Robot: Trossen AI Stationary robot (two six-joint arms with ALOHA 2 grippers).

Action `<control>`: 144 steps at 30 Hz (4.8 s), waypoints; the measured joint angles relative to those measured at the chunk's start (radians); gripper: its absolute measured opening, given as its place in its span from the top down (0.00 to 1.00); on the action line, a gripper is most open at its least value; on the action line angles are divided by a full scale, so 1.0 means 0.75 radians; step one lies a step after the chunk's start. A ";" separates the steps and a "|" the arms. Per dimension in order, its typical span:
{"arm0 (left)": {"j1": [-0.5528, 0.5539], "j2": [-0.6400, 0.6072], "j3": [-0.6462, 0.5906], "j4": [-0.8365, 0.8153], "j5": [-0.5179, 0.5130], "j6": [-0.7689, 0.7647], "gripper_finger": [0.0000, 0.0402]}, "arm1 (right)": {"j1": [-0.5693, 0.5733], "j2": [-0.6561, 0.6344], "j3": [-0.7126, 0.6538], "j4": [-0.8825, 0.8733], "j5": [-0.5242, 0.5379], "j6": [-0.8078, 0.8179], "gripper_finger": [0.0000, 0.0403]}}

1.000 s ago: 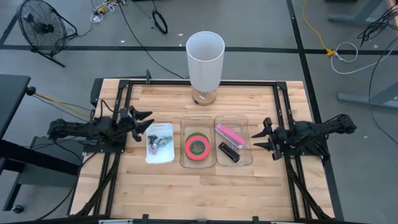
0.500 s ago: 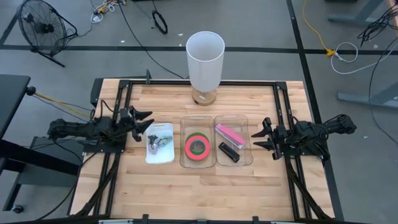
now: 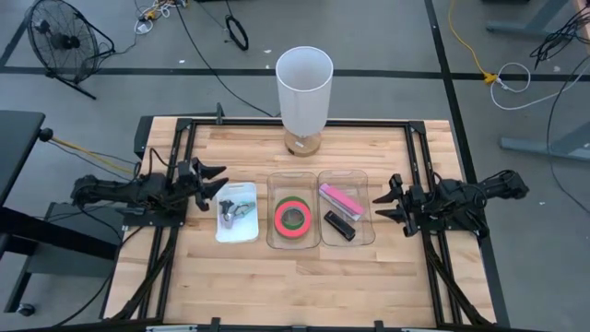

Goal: Pick and place Stapler, Stapler remover, tape
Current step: Return to Home Position

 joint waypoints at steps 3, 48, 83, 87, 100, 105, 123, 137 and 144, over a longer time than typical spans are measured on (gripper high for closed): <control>-0.004 0.000 0.000 0.000 0.000 0.000 0.44 | -0.042 0.000 0.001 0.009 0.001 -0.062 0.63; -0.001 0.005 -0.001 -0.051 -0.012 0.066 0.44 | -0.132 0.001 0.002 0.040 0.139 -0.118 0.63; 0.189 0.032 -0.001 -0.120 0.899 0.500 0.44 | -0.132 0.001 0.002 0.040 0.139 -0.119 0.63; 0.171 0.032 -0.002 -0.090 0.903 0.500 0.44 | -0.132 0.001 0.002 0.040 0.139 -0.119 0.63; 0.183 -0.001 -0.002 -0.076 0.898 0.500 0.44 | -0.132 0.001 0.002 0.039 0.139 -0.119 0.63; 0.182 0.000 -0.002 -0.074 0.898 0.500 0.44 | -0.132 0.001 0.002 0.040 0.139 -0.119 0.63; 0.182 0.005 -0.002 -0.072 0.897 0.500 0.44 | -0.132 0.001 0.002 0.040 0.139 -0.118 0.63; 0.182 0.005 -0.002 -0.072 0.897 0.500 0.44 | -0.131 0.001 0.002 0.040 0.139 -0.119 0.63; 0.182 0.006 -0.002 -0.071 0.897 0.500 0.44 | -0.132 0.001 0.002 0.040 0.139 -0.119 0.63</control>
